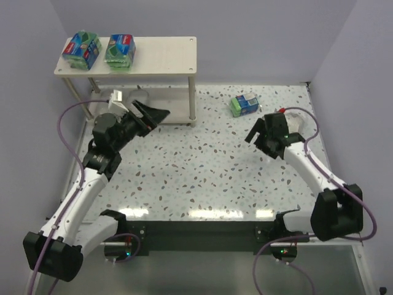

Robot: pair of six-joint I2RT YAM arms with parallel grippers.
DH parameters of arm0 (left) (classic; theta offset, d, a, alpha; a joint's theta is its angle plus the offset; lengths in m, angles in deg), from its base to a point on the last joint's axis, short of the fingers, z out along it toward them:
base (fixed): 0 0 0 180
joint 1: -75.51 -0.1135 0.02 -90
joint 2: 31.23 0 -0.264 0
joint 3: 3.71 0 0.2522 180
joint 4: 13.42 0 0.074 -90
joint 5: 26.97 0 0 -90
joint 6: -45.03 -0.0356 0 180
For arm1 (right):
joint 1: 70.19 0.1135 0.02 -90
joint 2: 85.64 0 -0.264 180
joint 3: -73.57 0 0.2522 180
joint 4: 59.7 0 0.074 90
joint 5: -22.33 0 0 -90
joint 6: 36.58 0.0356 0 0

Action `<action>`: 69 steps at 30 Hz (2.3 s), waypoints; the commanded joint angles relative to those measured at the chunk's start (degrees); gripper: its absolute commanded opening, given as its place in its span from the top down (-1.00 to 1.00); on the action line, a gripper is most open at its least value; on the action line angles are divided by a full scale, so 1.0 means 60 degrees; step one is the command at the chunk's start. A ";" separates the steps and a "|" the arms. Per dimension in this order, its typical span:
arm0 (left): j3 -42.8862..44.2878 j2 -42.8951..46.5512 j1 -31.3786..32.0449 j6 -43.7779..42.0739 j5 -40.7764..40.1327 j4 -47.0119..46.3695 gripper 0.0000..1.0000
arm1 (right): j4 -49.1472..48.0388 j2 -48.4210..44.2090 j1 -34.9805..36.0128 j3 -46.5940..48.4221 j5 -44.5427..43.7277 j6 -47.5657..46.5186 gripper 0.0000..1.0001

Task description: Place and organize the cleaning sponges onto the shelf

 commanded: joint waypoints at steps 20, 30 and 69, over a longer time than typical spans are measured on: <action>-0.4677 0.0744 0.1925 -0.2579 0.3560 -0.1673 -0.79 | -0.1546 0.6843 -0.4415 0.5065 -0.1854 -0.2321 -0.91; -0.4458 0.0759 0.1925 -0.3179 0.2506 -0.0823 -0.79 | -0.3113 0.4986 -0.4006 0.2547 0.1003 -0.1605 -0.60; -0.4545 -0.0091 0.1925 -0.3268 0.2520 -0.0954 -0.77 | -0.1707 0.1996 -0.3199 0.0847 -0.0388 -0.2454 -0.72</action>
